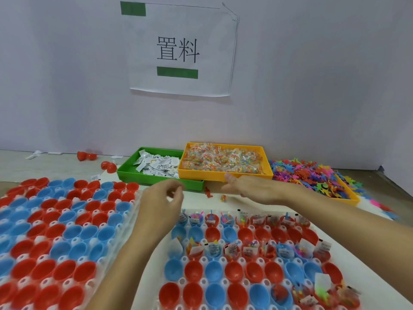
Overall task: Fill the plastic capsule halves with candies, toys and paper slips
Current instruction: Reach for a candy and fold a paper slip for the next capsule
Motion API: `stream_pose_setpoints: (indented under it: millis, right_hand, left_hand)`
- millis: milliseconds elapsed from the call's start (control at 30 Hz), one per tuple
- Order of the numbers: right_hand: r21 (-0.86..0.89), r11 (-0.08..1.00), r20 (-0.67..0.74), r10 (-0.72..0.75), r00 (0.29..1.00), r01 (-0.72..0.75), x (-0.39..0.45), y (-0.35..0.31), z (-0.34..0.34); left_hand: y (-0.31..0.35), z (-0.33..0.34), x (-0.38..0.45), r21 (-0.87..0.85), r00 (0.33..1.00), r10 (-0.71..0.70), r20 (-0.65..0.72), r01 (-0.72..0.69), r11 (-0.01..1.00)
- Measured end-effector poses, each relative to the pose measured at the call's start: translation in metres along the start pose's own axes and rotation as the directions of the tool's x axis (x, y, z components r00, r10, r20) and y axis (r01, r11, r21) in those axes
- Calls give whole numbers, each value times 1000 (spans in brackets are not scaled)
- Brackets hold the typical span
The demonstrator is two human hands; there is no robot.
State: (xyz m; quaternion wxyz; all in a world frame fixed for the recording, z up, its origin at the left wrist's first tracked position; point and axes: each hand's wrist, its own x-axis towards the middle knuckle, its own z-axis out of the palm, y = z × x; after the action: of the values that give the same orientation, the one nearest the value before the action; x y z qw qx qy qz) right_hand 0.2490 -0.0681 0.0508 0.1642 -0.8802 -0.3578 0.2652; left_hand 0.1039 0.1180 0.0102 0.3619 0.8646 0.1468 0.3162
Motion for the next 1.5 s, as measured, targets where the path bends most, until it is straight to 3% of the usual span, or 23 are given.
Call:
stream_pose_setpoints:
  millis: [100,167,233,300,400,533,667,733,833,900,967,1033,1133,1200,1267,1367,1500]
  right_hand:
    - [-23,1000,-35,-9,999,8,-7,4,-3]
    - [-37,999,-51,-16,999,14,-9,7,-5]
    - [-34,999,-71,-22,997,20,-13,11,-8]
    - [-33,999,-104,-37,994,33,-17,14,-12]
    - [-67,995,-149,-77,986,68,-22,19,-18]
    - [-65,995,-190,-91,978,80,-28,22,-22]
    - [-3,994,-239,-103,966,105,-29,23,-17]
    - [-24,992,-270,-127,955,125,-31,25,-15]
    - [-13,991,-322,-133,937,136,-37,27,-16]
    - [152,971,-334,-124,934,184,-44,27,-13]
    - [374,886,-371,-126,920,272,-53,24,-9]
    - [407,835,-440,-176,880,371,-65,18,-1]
    - [373,819,-527,-200,826,436,-82,9,11]
    - [362,819,-544,-202,814,445,-92,9,14]
    - [316,858,-457,-236,858,405,-107,9,13]
    - [145,929,-214,-305,928,339,-131,10,13]
    - [-14,968,-25,-250,968,250,-148,4,26]
  left_hand:
    - [26,18,31,152,934,179,308,-234,960]
    - [41,36,51,258,814,196,547,-387,885]
    - [46,57,64,355,698,126,705,-500,790]
    - [47,74,69,444,635,15,772,-555,703]
    - [47,88,75,506,609,-38,793,-622,597]
    - [49,94,78,521,625,30,780,-674,524]
    - [49,88,76,503,642,78,763,-665,551]
    - [52,79,76,477,676,108,729,-616,627]
    - [58,64,75,313,781,165,602,-420,852]
    - [66,52,63,49,854,150,498,-200,979]
    - [75,41,42,-229,876,110,469,1,974]
    - [81,33,19,-381,878,99,468,99,919]
    - [84,24,-7,-463,880,67,470,181,868]
    - [81,16,-16,-417,884,50,464,168,893]
    - [72,6,-17,-376,915,15,402,150,914]
    - [51,-11,-13,-379,968,-71,240,161,911]
    - [19,-20,-15,-381,977,-176,121,209,901]
